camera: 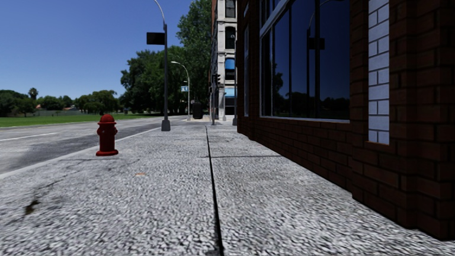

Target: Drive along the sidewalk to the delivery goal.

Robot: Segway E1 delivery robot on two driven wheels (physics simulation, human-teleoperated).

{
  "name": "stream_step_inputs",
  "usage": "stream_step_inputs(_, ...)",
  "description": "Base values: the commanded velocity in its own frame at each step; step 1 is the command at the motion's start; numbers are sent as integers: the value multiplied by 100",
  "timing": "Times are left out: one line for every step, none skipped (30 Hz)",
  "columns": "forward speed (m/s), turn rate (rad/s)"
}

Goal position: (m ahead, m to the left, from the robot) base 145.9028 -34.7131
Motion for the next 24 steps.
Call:
stream_step_inputs(200, 0)
stream_step_inputs(200, 0)
stream_step_inputs(200, 0)
stream_step_inputs(200, 0)
stream_step_inputs(200, 0)
stream_step_inputs(200, 0)
stream_step_inputs(200, 0)
stream_step_inputs(200, 0)
stream_step_inputs(200, 0)
stream_step_inputs(200, 0)
stream_step_inputs(200, 0)
stream_step_inputs(200, 0)
stream_step_inputs(200, 0)
stream_step_inputs(200, 0)
stream_step_inputs(200, 0)
stream_step_inputs(200, 0)
stream_step_inputs(200, 0)
stream_step_inputs(200, 45)
stream_step_inputs(200, 72)
stream_step_inputs(200, 83)
stream_step_inputs(200, 85)
stream_step_inputs(200, 85)
stream_step_inputs(200, 40)
stream_step_inputs(200, 3)
